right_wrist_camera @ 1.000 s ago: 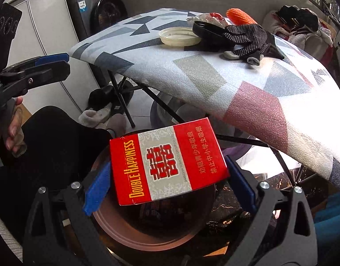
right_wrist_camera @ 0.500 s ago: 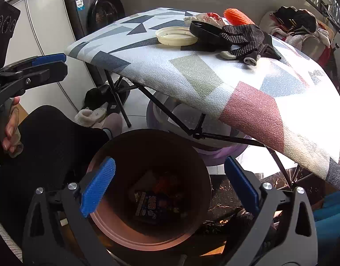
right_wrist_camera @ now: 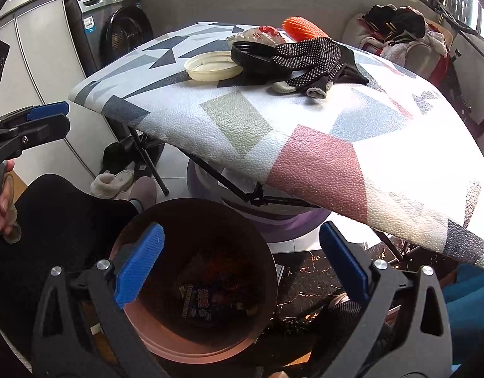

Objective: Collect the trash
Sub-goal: 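Raise both tools from the bin back over the board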

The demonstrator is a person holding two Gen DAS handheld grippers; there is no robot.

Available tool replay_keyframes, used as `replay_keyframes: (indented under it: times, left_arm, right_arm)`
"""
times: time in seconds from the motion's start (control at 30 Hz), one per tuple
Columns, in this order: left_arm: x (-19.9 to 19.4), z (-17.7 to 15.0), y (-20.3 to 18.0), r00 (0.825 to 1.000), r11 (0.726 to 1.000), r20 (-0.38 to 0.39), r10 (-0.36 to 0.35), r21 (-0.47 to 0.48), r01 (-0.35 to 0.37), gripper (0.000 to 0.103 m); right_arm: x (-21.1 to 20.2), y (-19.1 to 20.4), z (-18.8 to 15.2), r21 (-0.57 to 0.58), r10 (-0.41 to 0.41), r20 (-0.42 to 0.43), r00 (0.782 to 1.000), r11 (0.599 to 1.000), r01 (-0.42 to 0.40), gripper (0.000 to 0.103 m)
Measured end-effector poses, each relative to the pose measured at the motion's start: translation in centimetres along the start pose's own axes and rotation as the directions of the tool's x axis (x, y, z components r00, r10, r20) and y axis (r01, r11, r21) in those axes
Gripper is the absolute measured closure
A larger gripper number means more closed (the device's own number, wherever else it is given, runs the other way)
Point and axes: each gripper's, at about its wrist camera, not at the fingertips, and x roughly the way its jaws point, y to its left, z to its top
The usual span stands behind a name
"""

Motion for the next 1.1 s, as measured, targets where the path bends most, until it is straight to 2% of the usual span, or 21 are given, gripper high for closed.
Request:
replay_keyframes:
  times: [0.23,0.6,0.83,1.1]
  left_arm:
    - [0.1,2.1,1.1,0.999,0.999,0.026,0.025,-0.030,-0.024,0.006]
    - [0.9,5.6,1.5,0.998,0.999,0.063,0.031,0.012,-0.031,0.006]
    - [1.8,7.1,1.6,0.997,0.999,0.067,0.028,0.029,-0.030,0.006]
    - [3.1,8.4,1.7,0.998,0.998,0.058,0.024,0.056,-0.027,0.006]
  right_arm:
    - [-0.8,-2.1,1.4,0.032,-0.044,0.034,0.998,0.999,0.043,0.006]
    - [-0.8,-5.7,4.4,0.075,-0.113,0.033,0.993,0.991,0.111,0.006]
    - [-0.3,-8.3,6.5,0.136,-0.111,0.022,0.994,0.985,0.107,0.006]
    - [0.6,-9.7,8.7,0.127,-0.120,0.033,0.992,0.985,0.115,0.006]
